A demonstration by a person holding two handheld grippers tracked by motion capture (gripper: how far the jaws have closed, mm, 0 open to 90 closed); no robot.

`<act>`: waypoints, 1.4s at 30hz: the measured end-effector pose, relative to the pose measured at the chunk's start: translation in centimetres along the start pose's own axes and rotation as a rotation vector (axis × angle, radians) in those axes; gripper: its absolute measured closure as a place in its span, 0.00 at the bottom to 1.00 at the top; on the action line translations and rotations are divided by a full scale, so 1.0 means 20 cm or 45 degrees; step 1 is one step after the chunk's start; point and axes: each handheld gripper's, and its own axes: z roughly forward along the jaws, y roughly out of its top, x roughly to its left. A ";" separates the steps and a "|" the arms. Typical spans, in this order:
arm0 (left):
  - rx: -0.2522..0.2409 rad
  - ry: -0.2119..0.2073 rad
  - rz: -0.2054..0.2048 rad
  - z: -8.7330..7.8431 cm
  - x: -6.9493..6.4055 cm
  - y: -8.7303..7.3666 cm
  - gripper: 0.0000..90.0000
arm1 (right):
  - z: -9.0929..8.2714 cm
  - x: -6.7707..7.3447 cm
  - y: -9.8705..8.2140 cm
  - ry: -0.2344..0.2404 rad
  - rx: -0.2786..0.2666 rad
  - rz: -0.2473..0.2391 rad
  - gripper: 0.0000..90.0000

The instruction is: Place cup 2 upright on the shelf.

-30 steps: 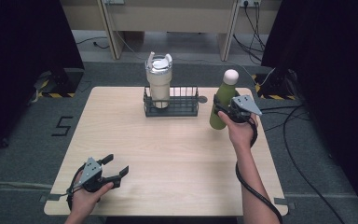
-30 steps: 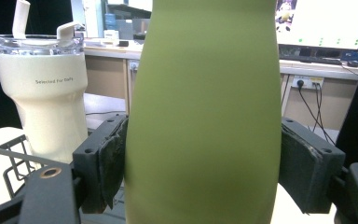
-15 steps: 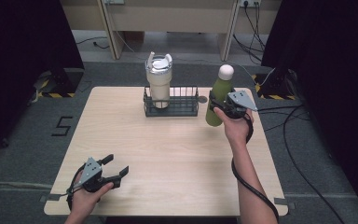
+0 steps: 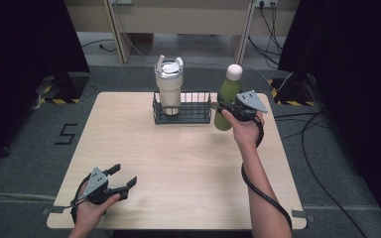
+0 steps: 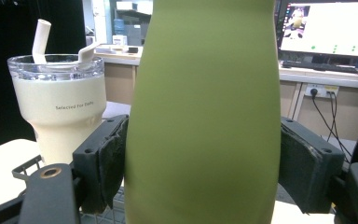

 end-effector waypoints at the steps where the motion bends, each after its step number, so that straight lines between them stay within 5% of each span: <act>1: 0.000 0.000 0.000 0.00 0.00 0.00 0.21 | 0.00 0.00 0.00 -0.001 0.000 -0.001 0.27; 42: 0.000 0.001 -0.002 0.00 0.00 0.00 0.22 | 0.15 0.09 0.14 0.020 -0.040 0.009 0.27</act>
